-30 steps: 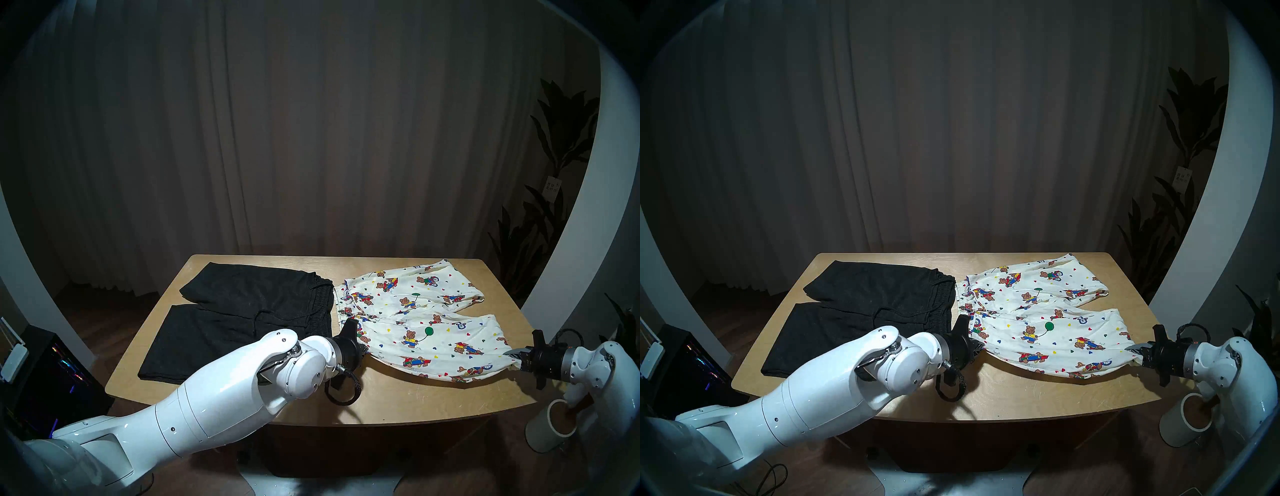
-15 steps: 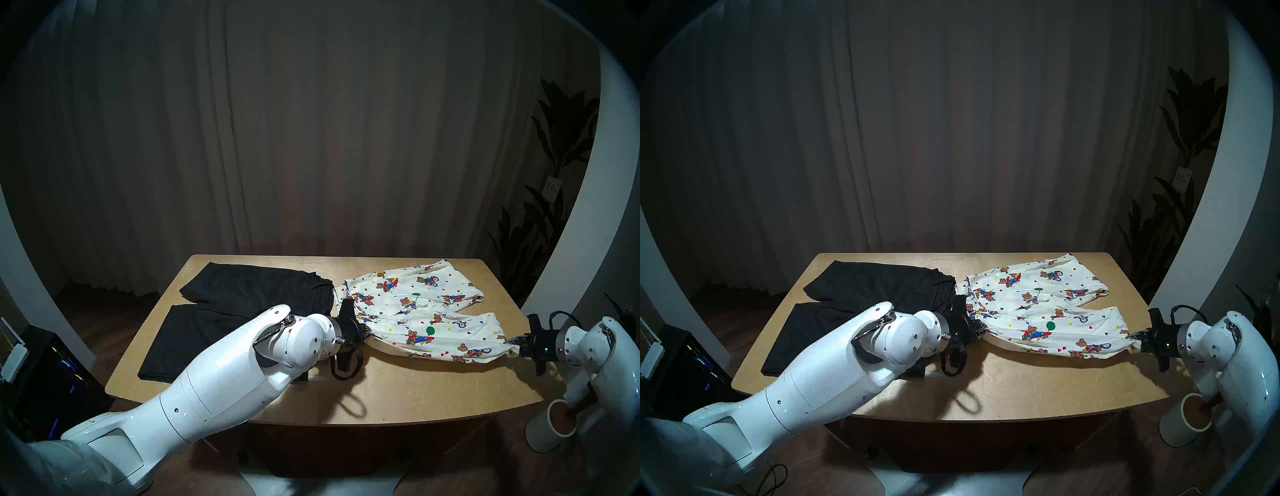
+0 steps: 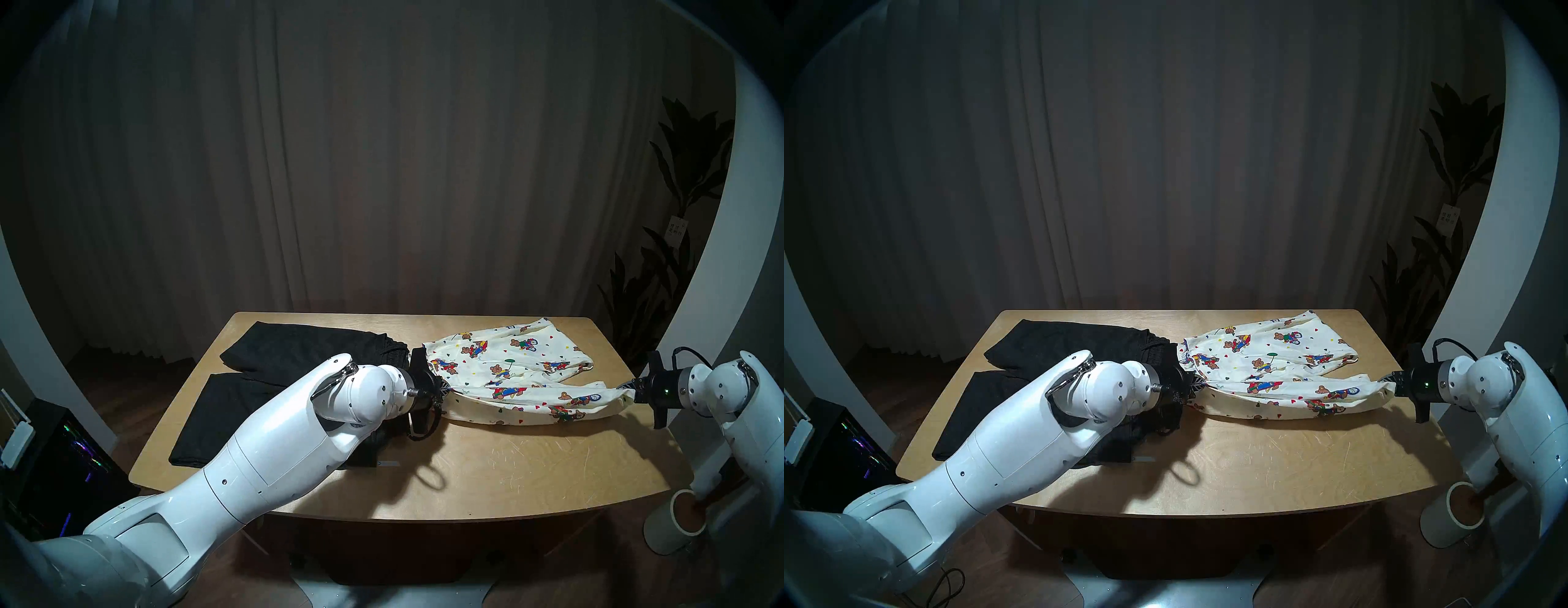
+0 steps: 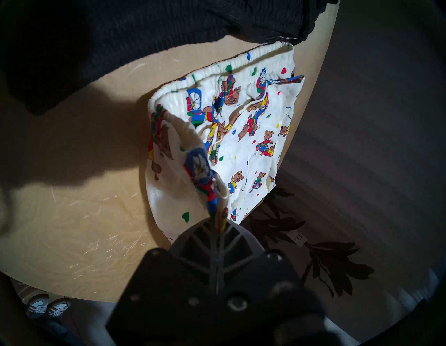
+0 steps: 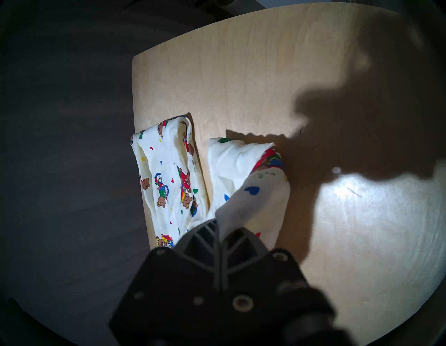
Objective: Fold pants twice and stack them
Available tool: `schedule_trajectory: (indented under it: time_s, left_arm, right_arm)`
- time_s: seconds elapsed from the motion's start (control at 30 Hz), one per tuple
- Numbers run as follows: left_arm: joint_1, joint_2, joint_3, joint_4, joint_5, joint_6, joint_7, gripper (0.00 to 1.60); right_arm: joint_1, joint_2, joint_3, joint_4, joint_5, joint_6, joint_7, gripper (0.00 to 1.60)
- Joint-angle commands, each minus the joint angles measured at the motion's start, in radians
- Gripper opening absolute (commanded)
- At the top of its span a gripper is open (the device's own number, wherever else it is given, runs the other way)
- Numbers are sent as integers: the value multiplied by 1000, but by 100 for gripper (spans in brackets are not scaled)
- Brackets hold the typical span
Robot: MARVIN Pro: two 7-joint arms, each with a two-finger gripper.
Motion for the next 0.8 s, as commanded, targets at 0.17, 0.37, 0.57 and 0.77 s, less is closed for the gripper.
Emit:
schedule_trajectory:
  time_s: [0.17,0.37,0.57,0.77]
  left_arm:
    - [-123,-67,-41,76,9,15,-18,0]
    - [-148,-93,-42,127,17,23,-18,0]
    - [-164,-116,-37,167,25,28,-18,0]
    - [-192,-143,-40,223,36,32,-19,0]
  right_arm:
    - [165,1,-90,-10,9,-120,-10,0]
    - [221,-6,-127,-1,3,-164,-6,0]
    - [274,-16,-163,17,-6,-191,-3,0]
    - [368,-43,-226,55,-36,-227,-11,0]
